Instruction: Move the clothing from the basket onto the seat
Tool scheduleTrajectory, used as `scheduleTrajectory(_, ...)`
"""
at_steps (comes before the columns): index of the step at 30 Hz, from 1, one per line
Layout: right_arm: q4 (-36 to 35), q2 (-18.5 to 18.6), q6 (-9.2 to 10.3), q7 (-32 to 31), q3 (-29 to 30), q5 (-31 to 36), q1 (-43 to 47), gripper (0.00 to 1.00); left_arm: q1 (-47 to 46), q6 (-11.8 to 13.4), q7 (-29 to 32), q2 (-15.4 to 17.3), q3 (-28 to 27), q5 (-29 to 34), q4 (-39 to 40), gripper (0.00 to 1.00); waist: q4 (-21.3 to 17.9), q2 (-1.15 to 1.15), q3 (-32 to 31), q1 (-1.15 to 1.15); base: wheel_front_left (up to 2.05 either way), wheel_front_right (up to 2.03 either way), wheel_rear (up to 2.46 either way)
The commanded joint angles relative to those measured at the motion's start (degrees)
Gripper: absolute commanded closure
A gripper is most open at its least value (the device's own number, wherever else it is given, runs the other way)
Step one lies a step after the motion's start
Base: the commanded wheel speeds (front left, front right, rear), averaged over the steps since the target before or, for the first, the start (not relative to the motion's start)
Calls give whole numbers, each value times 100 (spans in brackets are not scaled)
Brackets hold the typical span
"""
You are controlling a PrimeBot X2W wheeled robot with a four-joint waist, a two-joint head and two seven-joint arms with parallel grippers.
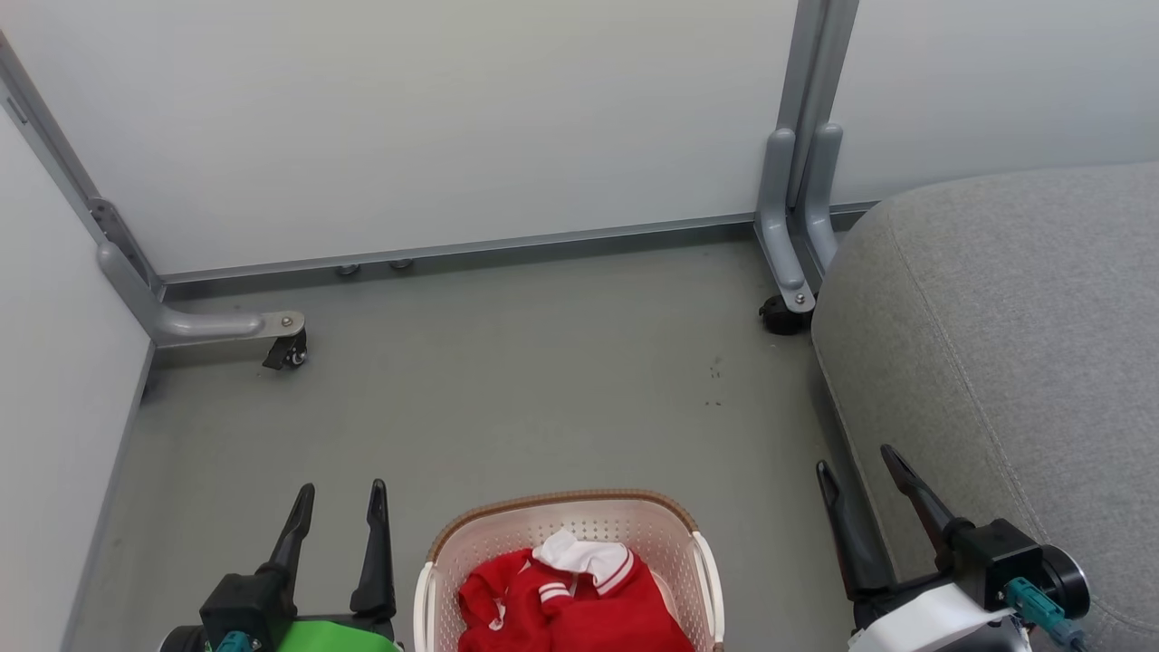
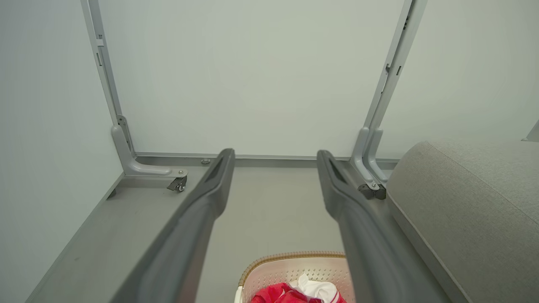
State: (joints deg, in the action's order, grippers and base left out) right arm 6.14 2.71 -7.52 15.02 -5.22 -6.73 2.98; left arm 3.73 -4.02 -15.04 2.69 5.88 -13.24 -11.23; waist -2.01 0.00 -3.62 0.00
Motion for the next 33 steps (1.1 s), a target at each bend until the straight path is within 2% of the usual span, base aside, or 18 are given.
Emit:
scheduleTrajectory(1, -10, 33, 6, 24, 16, -15, 75, 0, -20, 0, -21, 36, 2, 1, -14, 0, 0, 0, 4, 0, 0, 0, 0)
scheduleTrajectory(14, -10, 32, 6, 24, 23, -21, -16, 0, -100, -37, -21, 37, 161, -32, -310, 0, -1, 0, 180, 0, 0, 0, 0)
scheduleTrajectory(20, -41, 32, 6, 19, 87, 24, -94, 0, -290, -88, -21, 35, 402, -83, -749, 0, 87, 0, 542, 0, 0, 0, 0)
scheduleTrajectory(28, -219, 31, 6, 18, 202, 228, -702, 0, -1285, -277, -20, 34, 1016, -69, -1437, 0, 321, 0, 1641, 0, 0, 0, 0)
scheduleTrajectory(33, -348, 30, 6, 18, 245, 322, -1109, 0, -2024, -343, -20, 35, 1636, 64, -1975, 0, 392, 0, 2328, 0, 0, 0, 0)
